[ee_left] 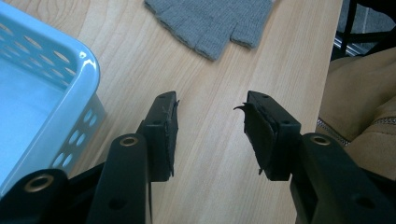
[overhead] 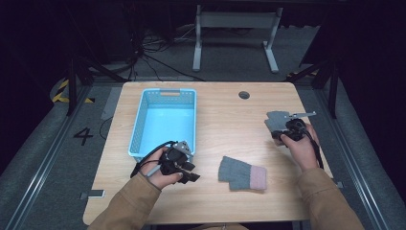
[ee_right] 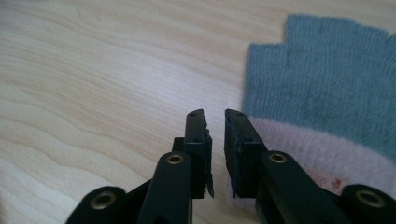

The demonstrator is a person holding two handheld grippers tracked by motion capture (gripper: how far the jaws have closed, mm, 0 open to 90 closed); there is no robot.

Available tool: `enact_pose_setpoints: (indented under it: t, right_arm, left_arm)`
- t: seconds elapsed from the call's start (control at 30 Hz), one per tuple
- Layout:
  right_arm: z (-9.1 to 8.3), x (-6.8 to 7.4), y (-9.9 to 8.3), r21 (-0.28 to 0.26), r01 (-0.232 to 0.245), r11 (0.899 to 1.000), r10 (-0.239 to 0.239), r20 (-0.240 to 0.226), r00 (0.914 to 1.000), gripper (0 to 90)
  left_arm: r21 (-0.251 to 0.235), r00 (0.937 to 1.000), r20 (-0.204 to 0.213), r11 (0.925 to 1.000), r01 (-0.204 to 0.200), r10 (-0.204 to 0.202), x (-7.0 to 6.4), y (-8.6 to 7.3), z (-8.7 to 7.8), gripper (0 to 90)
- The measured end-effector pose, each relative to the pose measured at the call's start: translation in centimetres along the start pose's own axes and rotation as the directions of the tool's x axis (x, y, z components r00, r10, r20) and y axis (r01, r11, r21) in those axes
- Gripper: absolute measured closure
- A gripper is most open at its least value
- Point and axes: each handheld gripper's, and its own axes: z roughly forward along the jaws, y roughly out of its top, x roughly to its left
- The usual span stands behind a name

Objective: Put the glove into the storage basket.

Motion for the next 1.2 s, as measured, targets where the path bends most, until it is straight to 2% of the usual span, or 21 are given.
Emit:
enact_pose_setpoints:
  t: [0.07, 0.1, 0.17, 0.27, 0.4, 0.47, 0.63, 0.8, 0.93, 1.03, 1.2]
  right_arm:
    - [-0.2, -0.2, 0.5, -0.018, 0.004, 1.000, -0.004, 0.013, 0.9999, 74.5]
    - [-0.3, -0.4, 1.1, -0.038, -0.015, 0.999, 0.016, 0.024, 0.9996, 68.7]
    - [-0.4, -0.6, 1.4, -0.040, -0.024, 0.999, 0.025, 0.032, 0.9992, 68.4]
    - [-0.1, -1.3, 2.0, -0.037, -0.035, 0.999, 0.038, 0.075, 0.9965, 60.3]
    - [0.6, -2.2, 2.5, -0.019, -0.079, 0.997, 0.080, 0.118, 0.9897, 54.1]
    - [1.1, -2.9, 2.6, -0.007, -0.107, 0.994, 0.106, 0.155, 0.9822, 51.6]
    - [1.7, -3.6, 2.5, 0.008, -0.134, 0.991, 0.130, 0.187, 0.9737, 50.0]
    - [2.5, -4.0, 2.4, 0.034, -0.142, 0.989, 0.132, 0.216, 0.9674, 49.1]
    - [3.1, -4.0, 2.2, 0.049, -0.155, 0.987, 0.140, 0.226, 0.9641, 49.6]
    - [3.3, -3.6, 2.4, 0.059, -0.160, 0.985, 0.141, 0.249, 0.9583, 50.1]
    - [3.4, -3.7, 2.5, 0.068, -0.172, 0.983, 0.150, 0.247, 0.9573, 55.7]
  left_arm:
    - [0.006, 1.0000, -0.001, 1.0000, 0.003, -0.003, 0.0, -0.1, 0.0, 55.3]
    - [0.008, 1.0000, 0.000, 0.9999, 0.006, -0.006, 0.1, -0.2, 0.0, 55.2]
    - [0.006, 0.9999, -0.008, 1.0000, 0.008, -0.008, 0.1, -0.3, -0.1, 55.2]
    - [0.003, 0.9999, -0.005, 0.9999, 0.012, -0.012, 0.1, -0.4, -0.2, 55.1]
    - [0.003, 0.9998, -0.010, 0.9999, 0.017, -0.017, 0.1, -0.6, -0.3, 55.1]
    - [-0.003, 0.9997, -0.014, 0.9998, 0.022, -0.022, 0.1, -0.8, -0.4, 55.1]
    - [-0.003, 0.9995, -0.017, 0.9996, 0.028, -0.028, 0.1, -1.0, -0.6, 55.1]
    - [-0.007, 0.9992, -0.021, 0.9994, 0.034, -0.034, 0.1, -1.2, -0.7, 55.0]
    - [-0.003, 0.9991, -0.021, 0.9994, 0.036, -0.036, 0.1, -1.3, -0.8, 55.0]
    - [-0.004, 0.9992, -0.020, 0.9994, 0.034, -0.034, 0.0, -1.3, -0.7, 55.0]
    - [-0.009, 0.9992, -0.023, 0.9994, 0.033, -0.034, -0.1, -1.3, -0.7, 55.0]
